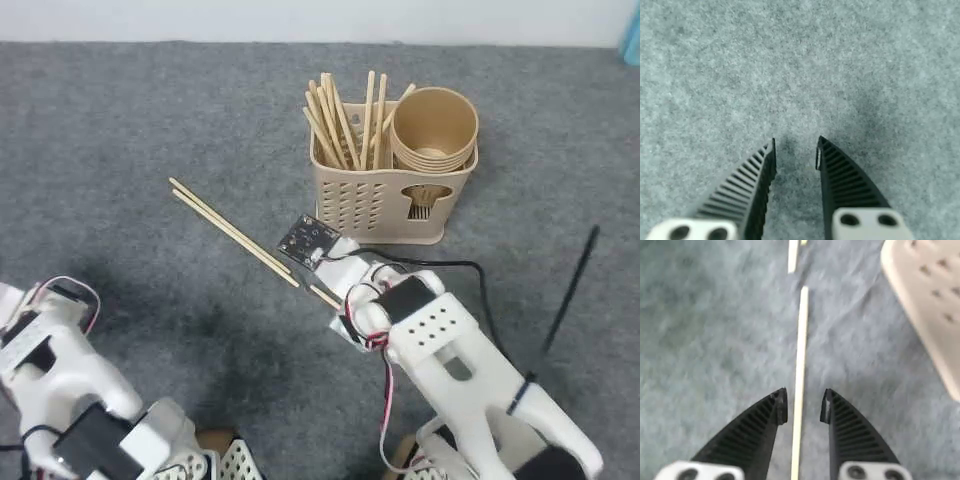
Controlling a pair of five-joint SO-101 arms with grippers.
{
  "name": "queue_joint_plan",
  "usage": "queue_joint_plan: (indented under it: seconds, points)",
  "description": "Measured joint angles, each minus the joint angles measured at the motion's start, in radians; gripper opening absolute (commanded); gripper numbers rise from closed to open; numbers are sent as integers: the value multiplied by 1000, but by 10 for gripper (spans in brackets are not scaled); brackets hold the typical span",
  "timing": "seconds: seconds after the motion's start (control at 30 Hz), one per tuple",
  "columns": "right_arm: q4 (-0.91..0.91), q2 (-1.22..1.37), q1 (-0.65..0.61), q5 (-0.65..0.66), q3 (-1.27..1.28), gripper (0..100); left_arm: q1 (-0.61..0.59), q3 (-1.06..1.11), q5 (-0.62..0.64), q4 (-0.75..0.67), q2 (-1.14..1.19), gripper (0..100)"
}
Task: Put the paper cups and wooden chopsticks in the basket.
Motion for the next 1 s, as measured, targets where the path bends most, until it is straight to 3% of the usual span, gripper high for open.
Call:
queue_joint_plan:
  seconds: [0.47,0.6,0.83,1.0]
  points:
    - [-419,442,-29,-5,-18,110,0,0,0,0,0,126]
    - [-430,454,-29,-5,-31,3,0,0,0,0,0,126]
    - [-423,427,-26,-6,-35,8,0,0,0,0,0,126]
    - [-287,232,-28,-6,-34,8,0,0,0,0,0,126]
